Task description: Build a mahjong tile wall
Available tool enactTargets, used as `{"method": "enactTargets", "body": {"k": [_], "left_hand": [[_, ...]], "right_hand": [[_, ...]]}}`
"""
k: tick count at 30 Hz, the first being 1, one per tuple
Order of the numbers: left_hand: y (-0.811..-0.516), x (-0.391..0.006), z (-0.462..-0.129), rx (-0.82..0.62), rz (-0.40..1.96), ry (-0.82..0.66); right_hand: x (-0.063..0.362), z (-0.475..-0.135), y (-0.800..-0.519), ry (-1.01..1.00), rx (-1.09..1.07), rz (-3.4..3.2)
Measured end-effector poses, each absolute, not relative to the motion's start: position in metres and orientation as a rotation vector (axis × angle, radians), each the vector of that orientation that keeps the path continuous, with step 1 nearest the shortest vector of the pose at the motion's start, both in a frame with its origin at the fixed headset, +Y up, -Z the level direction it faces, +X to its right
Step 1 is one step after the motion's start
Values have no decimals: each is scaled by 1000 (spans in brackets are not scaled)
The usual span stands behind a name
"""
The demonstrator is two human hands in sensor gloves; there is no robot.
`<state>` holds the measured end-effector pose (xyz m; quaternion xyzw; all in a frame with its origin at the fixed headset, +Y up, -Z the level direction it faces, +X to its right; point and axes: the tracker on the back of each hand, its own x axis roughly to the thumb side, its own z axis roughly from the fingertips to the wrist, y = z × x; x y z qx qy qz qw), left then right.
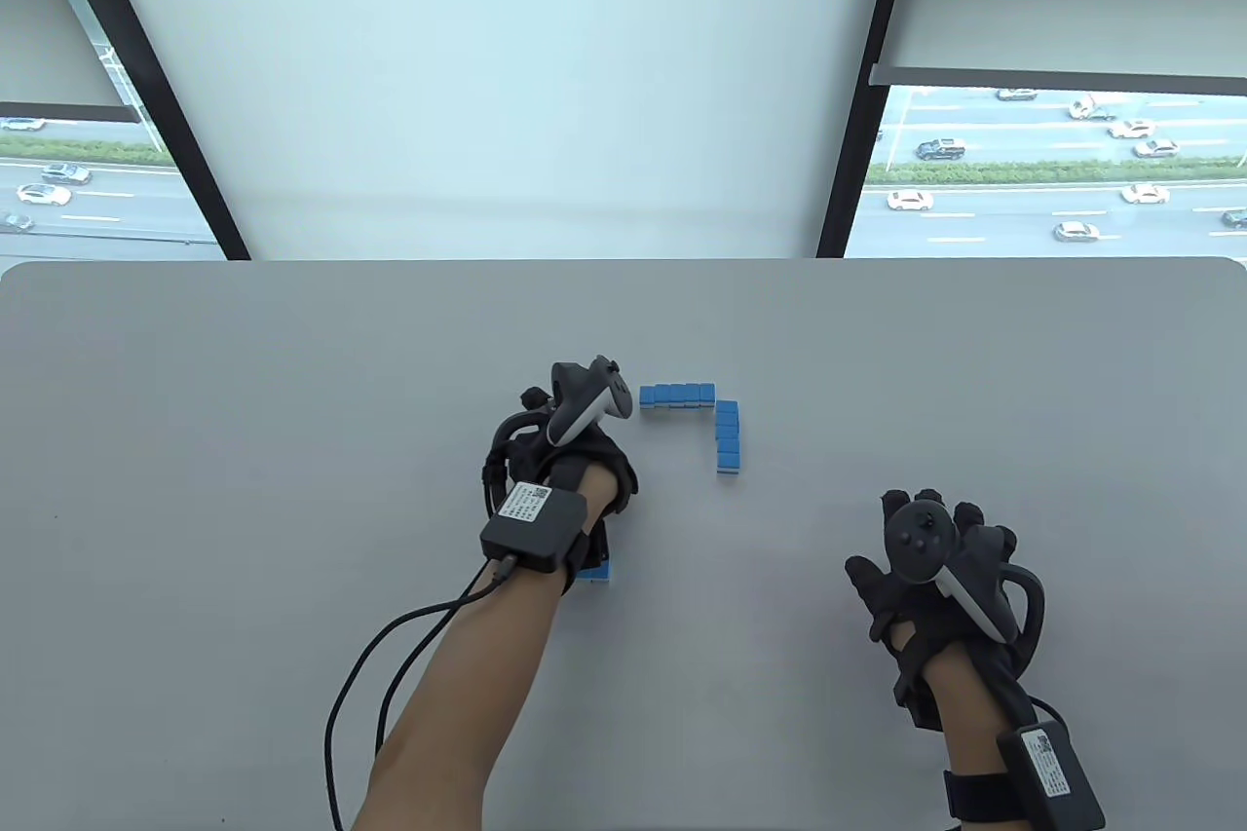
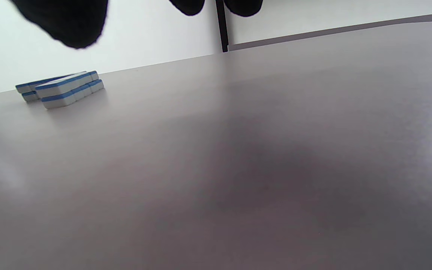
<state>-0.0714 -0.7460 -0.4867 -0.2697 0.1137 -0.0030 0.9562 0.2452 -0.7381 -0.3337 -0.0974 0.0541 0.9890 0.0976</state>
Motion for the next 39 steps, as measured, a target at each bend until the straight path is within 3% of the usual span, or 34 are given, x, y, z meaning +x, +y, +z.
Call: {"method": "enactTargets", "body": {"k": [7, 20, 39], "left_hand": [[-745, -27, -472, -507, -17, 171], [-744, 9, -469, -511, -17, 228], [-742, 16, -471, -532, -37, 227]], "right_hand": [[245, -334, -738, 156, -273, 2917], [244, -334, -739, 146, -264, 2909], [243, -334, -739, 162, -247, 2897]]}}
